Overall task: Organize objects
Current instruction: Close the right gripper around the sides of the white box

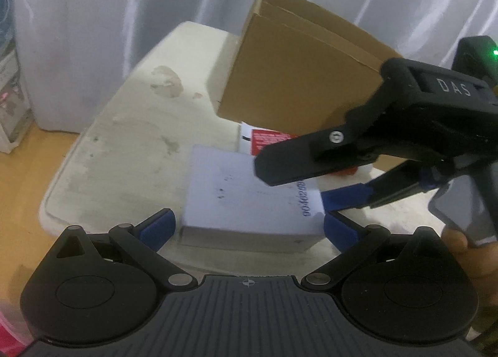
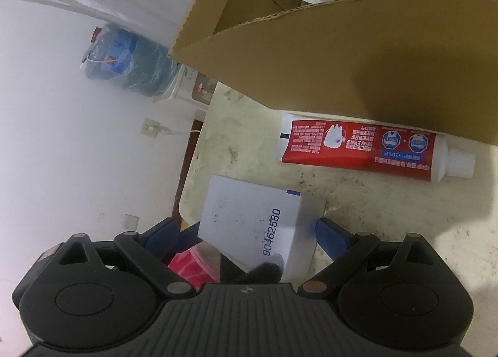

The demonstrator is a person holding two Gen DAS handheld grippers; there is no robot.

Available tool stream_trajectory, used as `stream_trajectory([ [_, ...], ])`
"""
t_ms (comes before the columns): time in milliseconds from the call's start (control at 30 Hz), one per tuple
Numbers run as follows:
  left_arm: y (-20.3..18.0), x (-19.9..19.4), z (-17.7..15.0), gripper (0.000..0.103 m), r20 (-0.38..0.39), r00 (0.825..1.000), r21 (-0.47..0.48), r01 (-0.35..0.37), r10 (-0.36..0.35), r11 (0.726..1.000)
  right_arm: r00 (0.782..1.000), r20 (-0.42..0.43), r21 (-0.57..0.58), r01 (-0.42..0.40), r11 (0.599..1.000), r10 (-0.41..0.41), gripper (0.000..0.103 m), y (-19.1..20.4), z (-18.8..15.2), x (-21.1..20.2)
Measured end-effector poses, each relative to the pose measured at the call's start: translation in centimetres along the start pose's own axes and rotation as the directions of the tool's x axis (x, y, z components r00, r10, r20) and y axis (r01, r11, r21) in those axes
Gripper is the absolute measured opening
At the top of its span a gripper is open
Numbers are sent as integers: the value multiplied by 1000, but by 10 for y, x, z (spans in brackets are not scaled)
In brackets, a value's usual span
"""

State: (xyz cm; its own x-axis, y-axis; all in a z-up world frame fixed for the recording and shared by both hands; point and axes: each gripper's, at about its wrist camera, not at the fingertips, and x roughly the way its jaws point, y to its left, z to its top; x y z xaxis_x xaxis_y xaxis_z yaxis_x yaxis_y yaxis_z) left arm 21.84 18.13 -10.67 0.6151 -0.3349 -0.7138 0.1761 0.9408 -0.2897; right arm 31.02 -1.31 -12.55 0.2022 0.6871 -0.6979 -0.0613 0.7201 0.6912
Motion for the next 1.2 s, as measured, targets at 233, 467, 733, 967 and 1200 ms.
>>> stream_trajectory([
  [233, -11, -1, -2, 103, -17, 999, 0, -27, 27, 1000, 1000, -2, 3, -12, 1000, 12, 98, -4, -2, -4],
  [467, -32, -1, -10, 103, -54, 998, 26, -35, 37, 999, 1000, 22, -11, 12, 1000, -12, 98, -10, -8, -15],
  [733, -66, 5, -19, 103, -91, 996, 51, -17, 21, 999, 997, 69, 1, 32, 999, -32, 98, -31, -24, -41],
  [967, -102, 17, -24, 103, -121, 992, 98, -8, 20, 995, 991, 125, 27, 43, 999, -46, 98, -56, -51, -67],
  [1200, -140, 27, -30, 103, -137, 991, 145, 14, 6, 989, 983, 171, 49, 52, 997, -60, 98, -82, -64, -94],
])
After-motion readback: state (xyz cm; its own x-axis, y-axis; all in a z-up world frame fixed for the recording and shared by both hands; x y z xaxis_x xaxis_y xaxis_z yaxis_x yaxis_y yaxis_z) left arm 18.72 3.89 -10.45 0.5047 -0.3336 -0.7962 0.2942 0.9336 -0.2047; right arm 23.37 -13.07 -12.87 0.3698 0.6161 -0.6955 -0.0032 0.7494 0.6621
